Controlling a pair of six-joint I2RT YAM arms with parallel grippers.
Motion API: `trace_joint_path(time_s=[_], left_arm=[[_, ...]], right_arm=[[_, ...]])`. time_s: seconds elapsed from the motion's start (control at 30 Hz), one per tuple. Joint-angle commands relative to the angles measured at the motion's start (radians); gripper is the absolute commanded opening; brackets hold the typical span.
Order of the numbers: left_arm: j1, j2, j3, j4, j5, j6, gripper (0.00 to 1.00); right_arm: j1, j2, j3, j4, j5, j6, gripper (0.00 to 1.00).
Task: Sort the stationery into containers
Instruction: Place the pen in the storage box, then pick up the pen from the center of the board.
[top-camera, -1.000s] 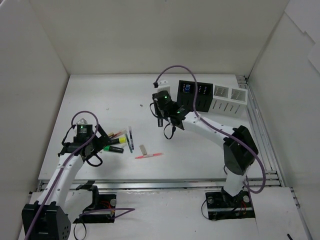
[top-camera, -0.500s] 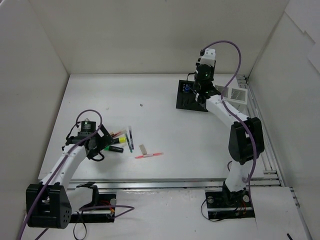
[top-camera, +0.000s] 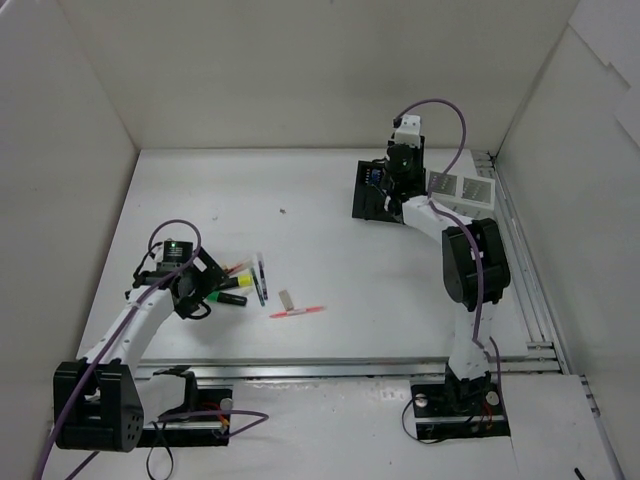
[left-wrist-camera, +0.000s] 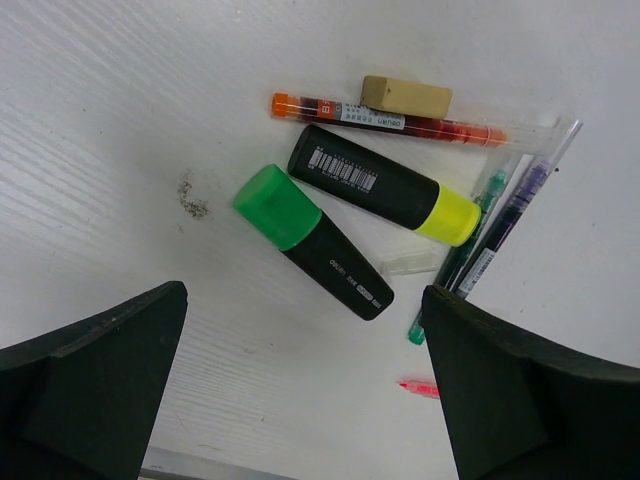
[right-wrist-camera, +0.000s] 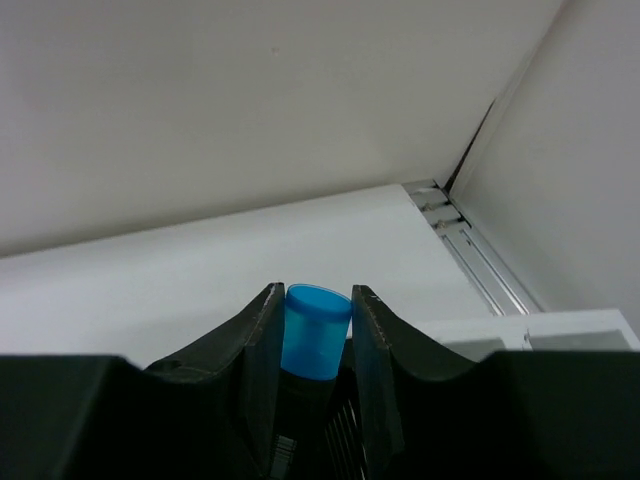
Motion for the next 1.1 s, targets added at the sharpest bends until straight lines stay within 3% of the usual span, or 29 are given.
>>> trace_joint_path(time_s=[0.0,0.07,0.1,0.13,0.2,0.27,0.63,0.83,1.07], left_arm=[[-0.004,-0.001,0.014,0.026,-0.028,-0.075,0.99],[-0.015,0.000,0.014,0.015,-0.043,-0.110,1.00],[-0.015,0.000,0.016,0.009,-0.043,-0.127,0.99],[-0.015,0.000,0.014,0.004,-0.043,-0.151,0.99],[-0.024,-0.001,0.011,-0.010,-0.090,-0.175,1.00],[-0.042,-0.007,0.011,-0.028,-0.118,-0.207,0.99],[-0.070,0.031,0.023,-0.080,-0.204,-0.327,0.98],[-0.090,0.115,0.060,-0.062,-0.222,-0.328,0.92],[-0.110,0.195,0.072,-0.020,-0.199,-0.334,0.76]], right_arm=[[0.008,-0.116,-0.069,0.126,0.053,0.072,0.30],[0.019,-0.173,-0.127,0.128,0.052,0.084,0.48],[0.032,-0.191,-0.141,0.126,0.050,0.080,0.67],[0.042,-0.225,-0.173,0.126,0.048,0.061,0.77],[0.066,-0.259,-0.197,0.126,0.071,0.043,0.93],[0.080,-0.313,-0.233,0.126,0.099,0.026,0.98],[0.175,-0.621,-0.494,0.086,0.231,0.121,0.98],[0.181,-0.725,-0.549,-0.090,0.257,0.237,0.98],[0.174,-0.758,-0.517,-0.354,0.242,0.371,0.98]])
